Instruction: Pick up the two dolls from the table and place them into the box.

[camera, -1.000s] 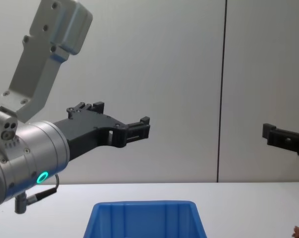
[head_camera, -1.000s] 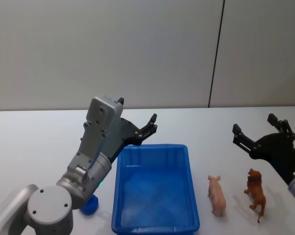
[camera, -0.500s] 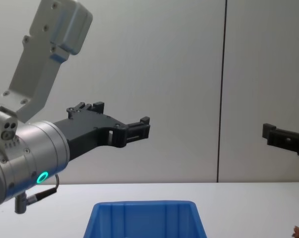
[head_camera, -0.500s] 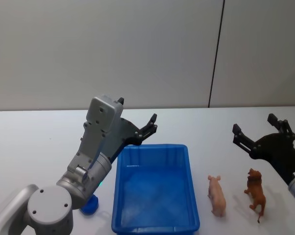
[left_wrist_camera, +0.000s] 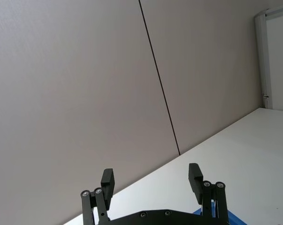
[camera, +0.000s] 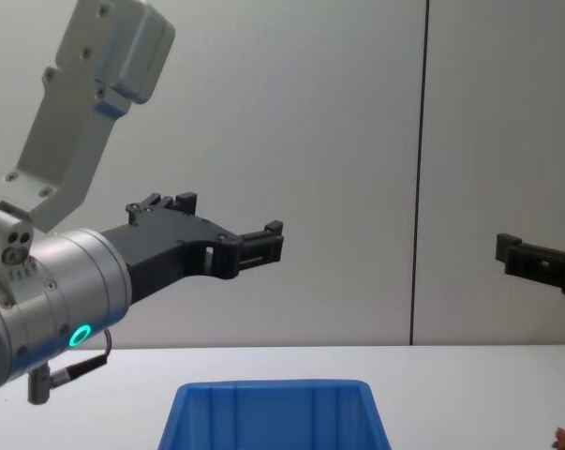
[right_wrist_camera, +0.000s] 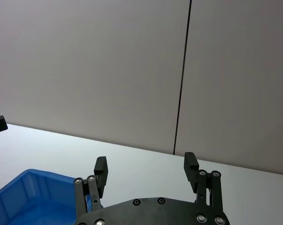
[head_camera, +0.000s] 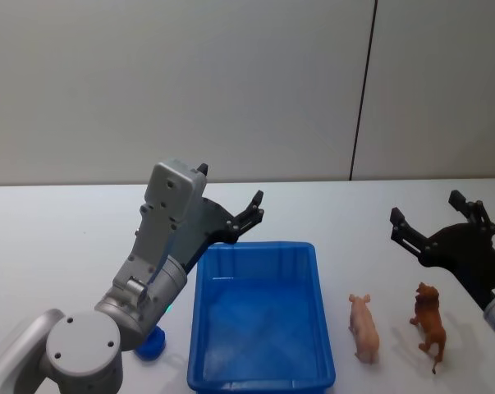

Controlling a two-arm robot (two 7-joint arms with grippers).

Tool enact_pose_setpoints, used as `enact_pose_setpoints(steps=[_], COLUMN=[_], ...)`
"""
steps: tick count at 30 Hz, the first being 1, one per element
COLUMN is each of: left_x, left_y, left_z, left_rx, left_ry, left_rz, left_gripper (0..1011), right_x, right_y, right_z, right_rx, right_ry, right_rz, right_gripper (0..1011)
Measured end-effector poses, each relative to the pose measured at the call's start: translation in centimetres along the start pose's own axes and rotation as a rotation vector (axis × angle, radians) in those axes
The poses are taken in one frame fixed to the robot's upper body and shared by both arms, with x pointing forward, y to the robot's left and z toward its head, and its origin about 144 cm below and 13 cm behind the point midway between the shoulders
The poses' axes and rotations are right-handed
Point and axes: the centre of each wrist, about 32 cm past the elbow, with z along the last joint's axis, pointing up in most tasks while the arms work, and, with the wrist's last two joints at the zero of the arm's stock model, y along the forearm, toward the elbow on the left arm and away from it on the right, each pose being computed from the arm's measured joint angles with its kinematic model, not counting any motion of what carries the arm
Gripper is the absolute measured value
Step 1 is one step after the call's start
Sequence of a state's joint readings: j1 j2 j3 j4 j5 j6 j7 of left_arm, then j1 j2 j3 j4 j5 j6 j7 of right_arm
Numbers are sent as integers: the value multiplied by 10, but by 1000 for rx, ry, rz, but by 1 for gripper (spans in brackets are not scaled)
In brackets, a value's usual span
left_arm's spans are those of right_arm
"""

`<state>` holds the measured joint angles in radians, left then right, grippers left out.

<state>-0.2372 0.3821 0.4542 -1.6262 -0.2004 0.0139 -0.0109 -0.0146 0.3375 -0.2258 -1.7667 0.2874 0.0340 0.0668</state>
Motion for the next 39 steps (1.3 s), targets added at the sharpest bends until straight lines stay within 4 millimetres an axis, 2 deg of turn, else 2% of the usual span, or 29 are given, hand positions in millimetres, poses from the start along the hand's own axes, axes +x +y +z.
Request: enact_pose_setpoints(steps=[24, 39], left_x=[0, 0], left_y=[0, 0], left_z=[0, 0], left_rx=[0, 0], left_ry=[0, 0], left_rz=[0, 0], left_gripper=[1001, 1001], right_x=[0, -1], right_y=[-2, -37], right_z=[-1, -1], right_rx=[-3, -87], right_ry=[0, 3], right_rz=[5, 27], right_gripper=[1001, 1001])
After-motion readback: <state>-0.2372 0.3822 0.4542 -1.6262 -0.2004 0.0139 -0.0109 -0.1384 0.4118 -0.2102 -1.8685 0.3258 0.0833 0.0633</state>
